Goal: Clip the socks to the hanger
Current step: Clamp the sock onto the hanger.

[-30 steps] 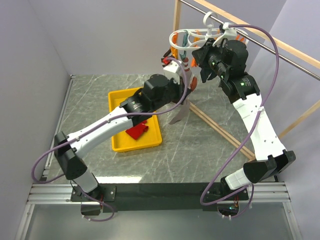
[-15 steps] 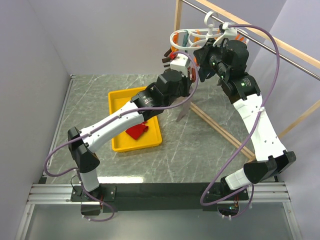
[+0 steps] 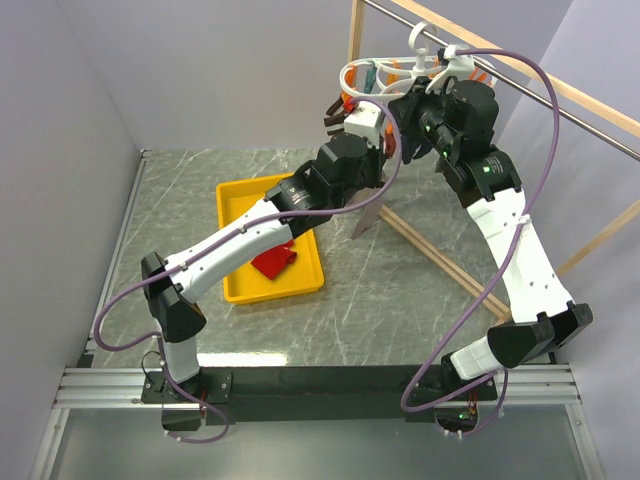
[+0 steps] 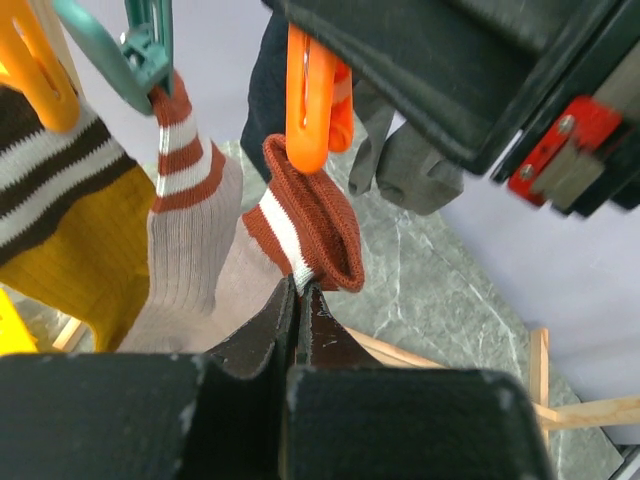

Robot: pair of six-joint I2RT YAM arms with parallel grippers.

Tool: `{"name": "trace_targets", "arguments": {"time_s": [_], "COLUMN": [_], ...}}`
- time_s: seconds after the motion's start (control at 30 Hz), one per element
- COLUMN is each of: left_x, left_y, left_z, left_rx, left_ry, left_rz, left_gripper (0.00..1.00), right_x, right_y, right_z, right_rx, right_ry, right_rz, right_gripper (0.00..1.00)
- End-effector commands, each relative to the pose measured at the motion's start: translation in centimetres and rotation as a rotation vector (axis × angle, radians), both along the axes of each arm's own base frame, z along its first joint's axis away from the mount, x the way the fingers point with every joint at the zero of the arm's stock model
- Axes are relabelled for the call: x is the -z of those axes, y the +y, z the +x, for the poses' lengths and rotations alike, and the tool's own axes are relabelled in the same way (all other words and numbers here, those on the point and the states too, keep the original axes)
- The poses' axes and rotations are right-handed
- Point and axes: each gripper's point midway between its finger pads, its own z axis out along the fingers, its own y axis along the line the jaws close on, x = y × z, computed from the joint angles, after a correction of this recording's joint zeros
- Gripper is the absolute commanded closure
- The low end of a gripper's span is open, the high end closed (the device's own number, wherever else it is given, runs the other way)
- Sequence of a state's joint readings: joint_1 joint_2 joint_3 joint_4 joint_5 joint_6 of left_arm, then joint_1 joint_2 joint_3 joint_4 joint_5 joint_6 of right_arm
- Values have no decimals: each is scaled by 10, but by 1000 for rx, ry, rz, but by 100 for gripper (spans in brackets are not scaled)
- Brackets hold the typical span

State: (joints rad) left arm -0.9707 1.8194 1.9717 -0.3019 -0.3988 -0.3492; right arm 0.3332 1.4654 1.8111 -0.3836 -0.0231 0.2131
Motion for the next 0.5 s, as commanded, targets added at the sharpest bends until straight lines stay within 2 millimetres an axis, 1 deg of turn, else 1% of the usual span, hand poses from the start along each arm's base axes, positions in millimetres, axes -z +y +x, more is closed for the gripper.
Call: {"name": "trace_targets", "arguments": {"time_s": [0.0, 0.07, 0.1, 0.13, 0.2, 0.23, 0.47], "left_x": [-29, -32, -38, -35, -39, -37, -50], "left_y": [-1, 0, 0, -2, -3, -3, 5], "left_z": [2, 3, 3, 4, 5, 5, 5], "left_rx": [-12, -12, -11, -8, -8, -7, -28], "left_ry": [-61, -71, -78, -79, -84, -81, -106], "left_rz": [-36, -33, -40, -26, -23, -9, -29], "left_gripper": [99, 99, 99, 99, 99, 99, 99], "right_x": [-32, -32, -32, -31, -32, -32, -31], "right_y": [-15, -15, -15, -15, -15, -15, -15], "right_z": [-13, -13, -14, -14, -14, -15, -15], "right_rx": [43, 46, 44, 47, 50, 52, 68], "right_ry": [-96, -97, -101, -99, -105, -106, -113], "right_rz": [0, -4, -9, -13, -27, -32, -63], "right_gripper": [100, 100, 100, 100, 100, 100, 100]}}
